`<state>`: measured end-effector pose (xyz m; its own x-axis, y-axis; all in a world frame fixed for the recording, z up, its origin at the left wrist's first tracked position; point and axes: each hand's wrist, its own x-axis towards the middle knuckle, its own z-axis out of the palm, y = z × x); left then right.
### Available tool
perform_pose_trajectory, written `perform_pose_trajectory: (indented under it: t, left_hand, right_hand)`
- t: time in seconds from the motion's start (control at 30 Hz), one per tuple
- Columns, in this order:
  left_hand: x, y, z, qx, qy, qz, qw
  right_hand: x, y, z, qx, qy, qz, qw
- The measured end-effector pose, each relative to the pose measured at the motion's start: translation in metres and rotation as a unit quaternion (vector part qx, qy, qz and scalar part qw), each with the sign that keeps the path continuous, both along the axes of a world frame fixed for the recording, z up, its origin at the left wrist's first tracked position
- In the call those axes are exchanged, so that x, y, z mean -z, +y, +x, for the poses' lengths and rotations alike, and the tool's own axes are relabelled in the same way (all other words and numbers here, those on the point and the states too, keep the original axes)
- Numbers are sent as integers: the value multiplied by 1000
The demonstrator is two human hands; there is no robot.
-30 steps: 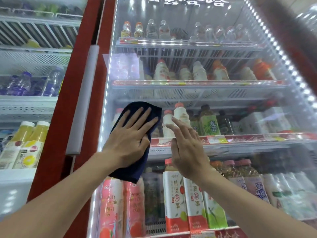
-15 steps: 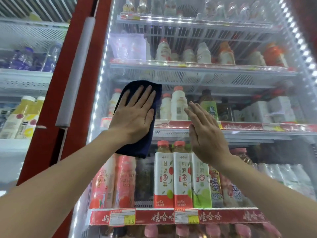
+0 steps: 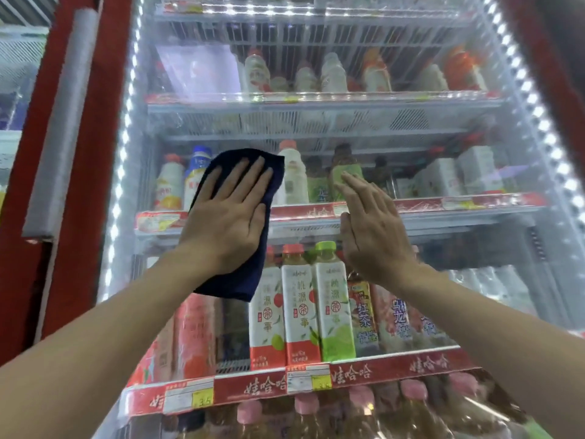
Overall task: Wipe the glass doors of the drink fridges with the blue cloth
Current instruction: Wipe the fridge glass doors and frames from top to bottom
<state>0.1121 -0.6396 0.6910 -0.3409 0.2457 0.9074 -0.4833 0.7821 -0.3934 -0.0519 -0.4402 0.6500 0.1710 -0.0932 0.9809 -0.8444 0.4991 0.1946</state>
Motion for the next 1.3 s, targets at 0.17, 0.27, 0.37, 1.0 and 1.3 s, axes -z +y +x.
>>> perform_pose_trajectory:
  t: [0.17, 0.27, 0.37, 1.0, 1.3]
  left_hand:
    - [39, 19, -22, 25, 44, 29, 998]
    - [86, 34, -33, 28, -19, -51, 998]
    - [76, 30, -27, 34, -86, -118, 989]
    - [80, 95, -83, 44, -114, -131, 984]
    - [0, 131, -115, -1, 21, 26, 999]
  right_hand:
    - [0, -1, -4, -3, 19, -10, 1000]
    - [-2, 1, -3, -76, -6, -15, 997]
    - [-6, 18, -11, -112, -8, -59, 992]
    - [9, 92, -65, -74, 31, -29, 996]
    - [13, 123, -106, 1, 41, -7, 999]
